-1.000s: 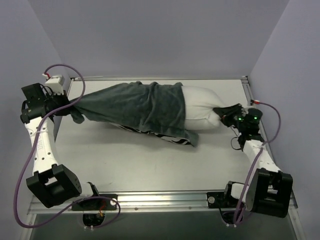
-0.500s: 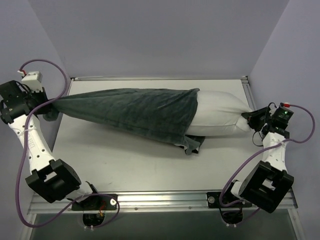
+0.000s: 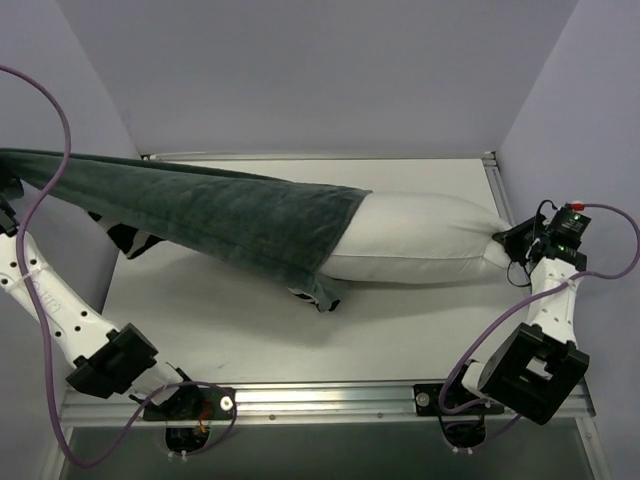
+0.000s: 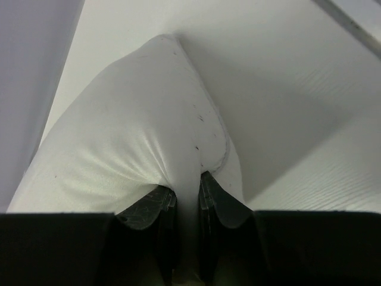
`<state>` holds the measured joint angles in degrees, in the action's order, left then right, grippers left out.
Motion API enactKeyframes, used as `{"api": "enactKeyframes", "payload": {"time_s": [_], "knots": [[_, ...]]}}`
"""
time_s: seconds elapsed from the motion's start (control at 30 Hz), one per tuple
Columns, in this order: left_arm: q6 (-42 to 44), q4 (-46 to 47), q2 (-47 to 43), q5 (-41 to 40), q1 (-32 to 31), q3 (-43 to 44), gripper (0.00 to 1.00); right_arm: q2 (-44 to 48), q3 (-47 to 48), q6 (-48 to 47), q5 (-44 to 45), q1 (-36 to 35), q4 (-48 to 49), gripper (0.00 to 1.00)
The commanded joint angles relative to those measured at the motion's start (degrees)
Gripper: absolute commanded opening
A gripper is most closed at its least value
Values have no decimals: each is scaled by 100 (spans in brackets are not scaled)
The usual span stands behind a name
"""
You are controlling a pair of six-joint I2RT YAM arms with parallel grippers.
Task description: Remove the pillowcase from the pillow
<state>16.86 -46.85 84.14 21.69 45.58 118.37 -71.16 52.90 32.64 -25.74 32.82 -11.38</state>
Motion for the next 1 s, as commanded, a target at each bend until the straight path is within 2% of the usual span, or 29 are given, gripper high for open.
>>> {"api": "enactKeyframes", "payload": {"time_s": [0.0,0.07,0.23,0.3,0.4,0.63,0.67,0.77,0.9,0.93,0.97], "knots": [[-278,2021,287,-1572,784,634,2,-39,641,-363,1949,383,663,0],[-796,2013,401,-1214,1048,845,2,-74,712,-408,1958,383,602,0],[-939,2171,349,-992,1119,1171,2,-92,923,-513,2090,375,505,0],[-1079,2171,288,-337,1102,1171,2,-109,932,-505,1889,296,566,0],[-1177,2223,77,202,787,926,2,-83,923,-513,1783,137,619,0],[-773,2155,-591,380,-1075,-445,2,-30,1020,-698,1503,-565,706,0],[-650,1997,-592,197,-1617,-603,2,-47,1072,-663,1501,-740,724,0],[-553,1864,-548,-295,-2550,-762,2,-83,1213,-654,1606,-987,734,0],[-552,1750,-232,-797,-3133,-666,2,-240,1555,-926,1677,-1304,585,0],[-570,1680,4,-894,-3178,-640,2,-337,1756,-1005,1651,-1348,245,7],[-657,1479,137,-956,-3196,-613,2,-581,1880,-1188,1599,-1366,15,25]]}}
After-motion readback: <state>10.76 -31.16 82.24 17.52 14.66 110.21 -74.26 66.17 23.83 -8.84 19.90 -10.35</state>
